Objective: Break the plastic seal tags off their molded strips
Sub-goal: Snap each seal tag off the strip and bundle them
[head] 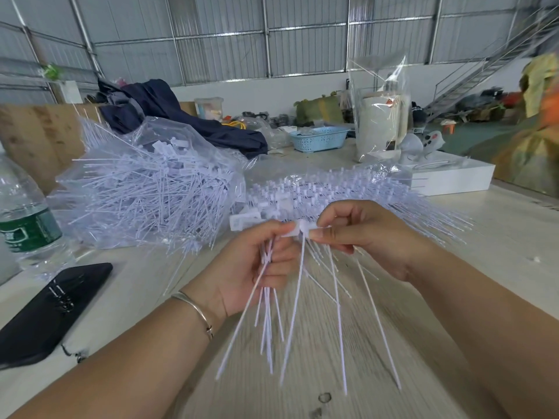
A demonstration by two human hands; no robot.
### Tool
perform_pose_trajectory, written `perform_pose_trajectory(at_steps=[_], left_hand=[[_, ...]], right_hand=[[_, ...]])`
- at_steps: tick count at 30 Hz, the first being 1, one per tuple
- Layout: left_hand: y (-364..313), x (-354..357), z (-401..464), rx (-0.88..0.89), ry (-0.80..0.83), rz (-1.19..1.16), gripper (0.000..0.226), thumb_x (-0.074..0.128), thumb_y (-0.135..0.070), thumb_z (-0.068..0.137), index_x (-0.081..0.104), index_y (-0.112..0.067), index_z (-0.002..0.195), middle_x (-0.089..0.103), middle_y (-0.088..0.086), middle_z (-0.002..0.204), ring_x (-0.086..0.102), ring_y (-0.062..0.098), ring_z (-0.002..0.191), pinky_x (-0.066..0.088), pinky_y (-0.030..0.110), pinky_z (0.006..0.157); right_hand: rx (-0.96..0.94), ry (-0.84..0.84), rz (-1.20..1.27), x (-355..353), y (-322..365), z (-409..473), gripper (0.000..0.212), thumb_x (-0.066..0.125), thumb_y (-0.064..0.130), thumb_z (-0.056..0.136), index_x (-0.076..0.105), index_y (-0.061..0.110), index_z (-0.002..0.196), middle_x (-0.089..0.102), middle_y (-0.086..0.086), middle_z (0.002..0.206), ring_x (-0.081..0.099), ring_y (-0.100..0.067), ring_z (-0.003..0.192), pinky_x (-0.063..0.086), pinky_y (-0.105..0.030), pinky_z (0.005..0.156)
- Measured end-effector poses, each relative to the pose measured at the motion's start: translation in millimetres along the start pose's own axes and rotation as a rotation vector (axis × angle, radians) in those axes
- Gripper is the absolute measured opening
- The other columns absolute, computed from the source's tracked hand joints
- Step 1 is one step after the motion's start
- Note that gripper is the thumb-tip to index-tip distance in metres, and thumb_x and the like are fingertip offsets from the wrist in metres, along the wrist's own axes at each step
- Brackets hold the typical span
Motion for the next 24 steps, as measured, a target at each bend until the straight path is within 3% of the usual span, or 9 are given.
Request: perform_pose_trajectory(at_steps=[4, 7, 10, 17, 20, 24], left_hand=[[-2, -7, -1, 0.030, -0.142, 0.183, 0.036, 0.065, -0.018, 0.075, 0.040, -0.020, 0.048, 0.036, -0.005, 0.050, 0.024, 0.005, 0.039, 0.016, 0.015, 0.031], [4, -7, 0, 0.035, -0.181, 0.184, 0.018, 0.066, -0.021, 0.074, 0.054, -0.015, 0.062, 0.046, 0.000, 0.059, 0.034, 0.007, 0.043, 0.014, 0.014, 0.033], [0, -10, -2, 0.077, -0.193, 0.216, 0.010, 0.068, -0.021, 0.077, 0.062, -0.013, 0.079, 0.053, 0.001, 0.065, 0.041, 0.006, 0.045, 0.016, 0.013, 0.034], [-8, -12, -2, 0.113, -0.215, 0.247, 0.016, 0.068, -0.022, 0.072, 0.063, -0.021, 0.057, 0.037, -0.004, 0.056, 0.024, 0.004, 0.036, 0.018, 0.016, 0.034], [-9, -10, -3, 0.119, -0.234, 0.284, 0.013, 0.068, -0.022, 0.070, 0.060, -0.019, 0.060, 0.028, -0.003, 0.056, 0.021, 0.006, 0.034, 0.020, 0.017, 0.034], [-8, -9, -3, 0.093, -0.243, 0.404, 0.019, 0.067, -0.017, 0.074, 0.061, -0.021, 0.055, 0.020, -0.002, 0.052, 0.017, 0.009, 0.034, 0.015, 0.020, 0.038]], right_hand=[[-0.003, -0.057, -0.034, -11, -1, 1, 0.019, 0.081, 0.022, 0.067, 0.068, 0.009, 0.070, 0.044, -0.003, 0.052, 0.035, -0.012, 0.049, 0.029, -0.019, 0.048], [-0.015, -0.099, -0.040, -18, 0, 1, 0.028, 0.081, 0.027, 0.062, 0.070, 0.003, 0.073, 0.043, -0.010, 0.059, 0.034, -0.013, 0.050, 0.027, -0.020, 0.047], [-0.036, -0.107, -0.029, -20, 3, 1, 0.013, 0.079, 0.017, 0.071, 0.076, 0.008, 0.078, 0.046, -0.015, 0.065, 0.034, -0.012, 0.051, 0.026, -0.020, 0.048], [-0.038, -0.109, 0.003, -20, 3, 0, 0.007, 0.076, 0.005, 0.073, 0.079, 0.010, 0.078, 0.048, -0.008, 0.054, 0.035, -0.011, 0.048, 0.029, -0.015, 0.045], [-0.023, -0.129, 0.016, -21, 4, -1, 0.013, 0.071, -0.004, 0.073, 0.078, 0.008, 0.072, 0.051, -0.010, 0.056, 0.036, -0.009, 0.047, 0.032, -0.013, 0.045], [0.002, -0.128, -0.011, -21, 5, 0, 0.021, 0.064, -0.008, 0.070, 0.075, 0.009, 0.063, 0.037, 0.003, 0.039, 0.031, -0.006, 0.041, 0.032, -0.011, 0.043]])
Point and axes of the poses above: each hand's wrist, its own z-axis towards the middle knuckle, its own x-axis out of the palm, y = z × x, the point moved 10 cm from there along z, towards the middle knuckle
